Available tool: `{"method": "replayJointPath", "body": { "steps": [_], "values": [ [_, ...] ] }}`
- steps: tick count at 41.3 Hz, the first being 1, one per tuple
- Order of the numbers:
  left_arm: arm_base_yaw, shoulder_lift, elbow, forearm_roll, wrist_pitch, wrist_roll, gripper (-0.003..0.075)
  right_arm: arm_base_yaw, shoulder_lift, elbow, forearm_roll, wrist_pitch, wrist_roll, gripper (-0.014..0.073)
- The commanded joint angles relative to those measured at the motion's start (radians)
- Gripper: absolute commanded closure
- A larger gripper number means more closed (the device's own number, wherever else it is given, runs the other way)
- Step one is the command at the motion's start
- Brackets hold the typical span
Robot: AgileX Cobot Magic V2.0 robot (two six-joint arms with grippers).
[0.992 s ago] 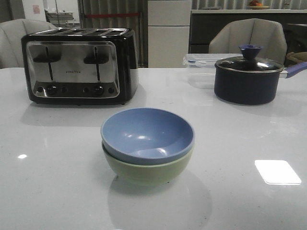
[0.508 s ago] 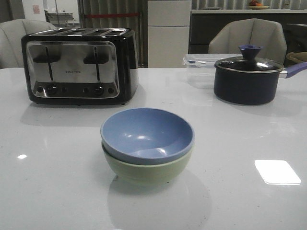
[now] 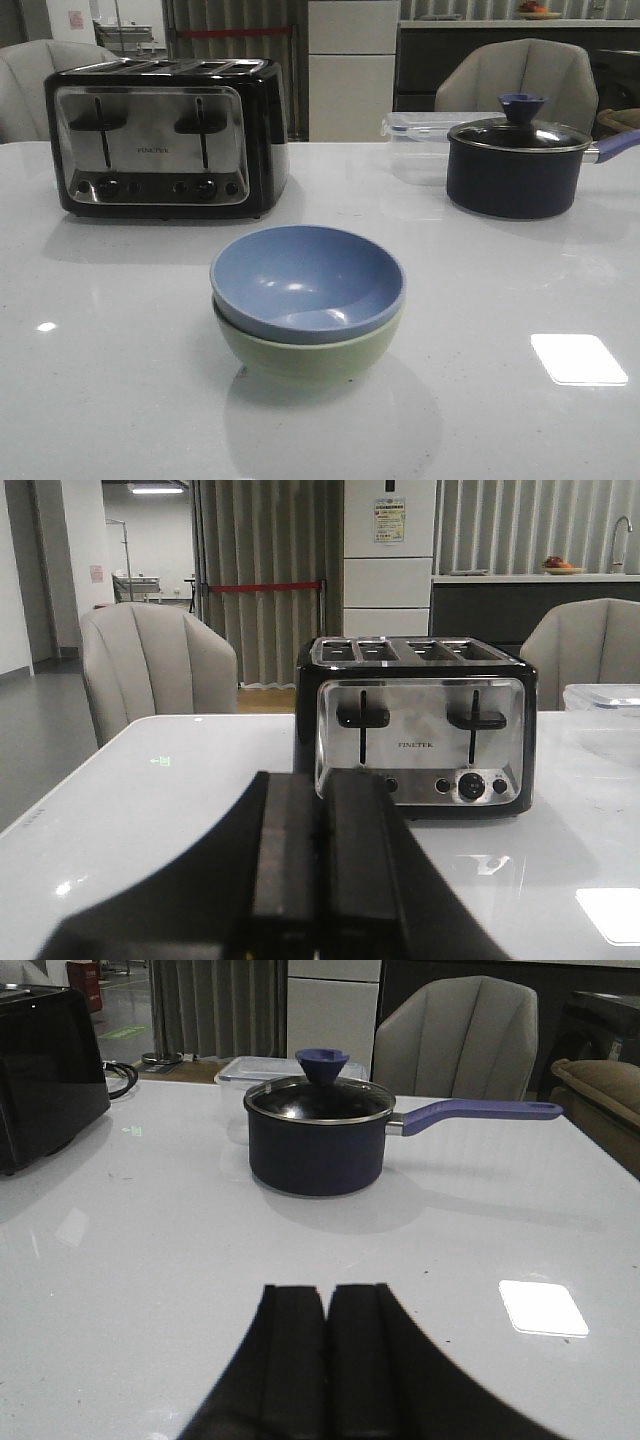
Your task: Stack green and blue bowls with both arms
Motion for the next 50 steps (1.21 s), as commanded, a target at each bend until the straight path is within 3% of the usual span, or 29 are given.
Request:
{"method": "replayJointPath", "body": {
  "steps": [1, 8, 16, 25, 50],
  "values": [
    [-0.001, -0.02, 0.006, -0.005, -0.084, -0.003, 0.0627, -0.007, -0.02, -0.004, 0.002, -0.1, -0.011, 0.0536],
    [-0.001, -0.02, 0.006, -0.005, -0.084, -0.003, 0.0627, -0.004, -0.02, -0.004, -0.045, -0.107, 0.013, 0.0536],
    [-0.001, -0.02, 0.006, -0.005, -0.084, -0.003, 0.0627, -0.004, -0.021, -0.004, -0.317, -0.159, 0.301, 0.0536],
    [-0.001, -0.02, 0.006, -0.005, -0.084, -0.003, 0.0627, -0.004, -0.021, -0.004, -0.317, -0.256, 0.31, 0.0536],
    [-0.001, -0.02, 0.006, -0.005, -0.084, -0.003, 0.0627, -0.004, -0.021, -0.004, -0.311, -0.236, 0.31, 0.0536]
  ]
}}
